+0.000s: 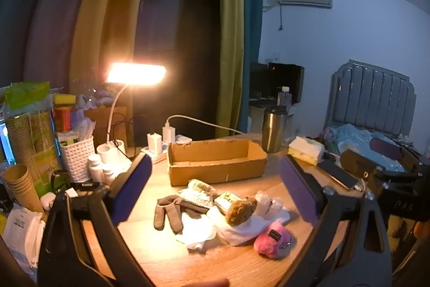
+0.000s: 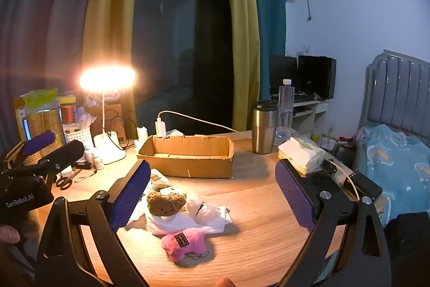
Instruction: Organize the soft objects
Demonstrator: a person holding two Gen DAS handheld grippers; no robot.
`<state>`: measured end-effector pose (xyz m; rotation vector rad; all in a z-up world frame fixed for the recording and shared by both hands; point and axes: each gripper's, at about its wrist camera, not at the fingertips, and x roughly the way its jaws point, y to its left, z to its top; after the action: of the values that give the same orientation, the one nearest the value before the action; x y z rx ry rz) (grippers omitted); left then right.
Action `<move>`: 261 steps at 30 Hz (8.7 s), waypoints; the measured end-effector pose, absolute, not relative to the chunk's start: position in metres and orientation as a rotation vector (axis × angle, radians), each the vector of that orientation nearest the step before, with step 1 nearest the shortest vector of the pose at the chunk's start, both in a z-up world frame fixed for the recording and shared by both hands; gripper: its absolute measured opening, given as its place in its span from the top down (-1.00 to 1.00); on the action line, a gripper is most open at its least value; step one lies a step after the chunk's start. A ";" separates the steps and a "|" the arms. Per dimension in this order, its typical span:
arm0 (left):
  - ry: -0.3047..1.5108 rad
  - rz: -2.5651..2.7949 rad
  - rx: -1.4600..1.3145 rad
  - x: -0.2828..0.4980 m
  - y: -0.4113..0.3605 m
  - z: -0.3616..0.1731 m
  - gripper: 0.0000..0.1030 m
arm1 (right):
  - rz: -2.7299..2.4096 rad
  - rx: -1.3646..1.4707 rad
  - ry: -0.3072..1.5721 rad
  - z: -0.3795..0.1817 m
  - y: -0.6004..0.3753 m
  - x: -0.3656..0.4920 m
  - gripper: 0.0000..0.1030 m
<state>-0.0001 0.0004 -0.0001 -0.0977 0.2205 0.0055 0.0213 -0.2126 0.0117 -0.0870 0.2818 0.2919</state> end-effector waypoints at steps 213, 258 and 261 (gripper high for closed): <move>0.652 -0.111 -0.029 0.132 -0.035 -0.082 0.42 | 0.492 -0.050 0.602 -0.068 -0.223 0.129 -0.14; 0.359 -0.075 -0.111 0.195 -0.007 0.011 0.42 | 0.543 -0.112 0.386 0.011 -0.188 0.231 -0.15; 0.361 -0.075 -0.119 0.207 -0.006 0.008 0.42 | 0.542 -0.113 0.395 0.009 -0.186 0.244 -0.15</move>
<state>0.2067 -0.0060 0.0079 -0.1189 0.3607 -0.0750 0.2445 -0.1860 0.0088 -0.1133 0.3949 0.5423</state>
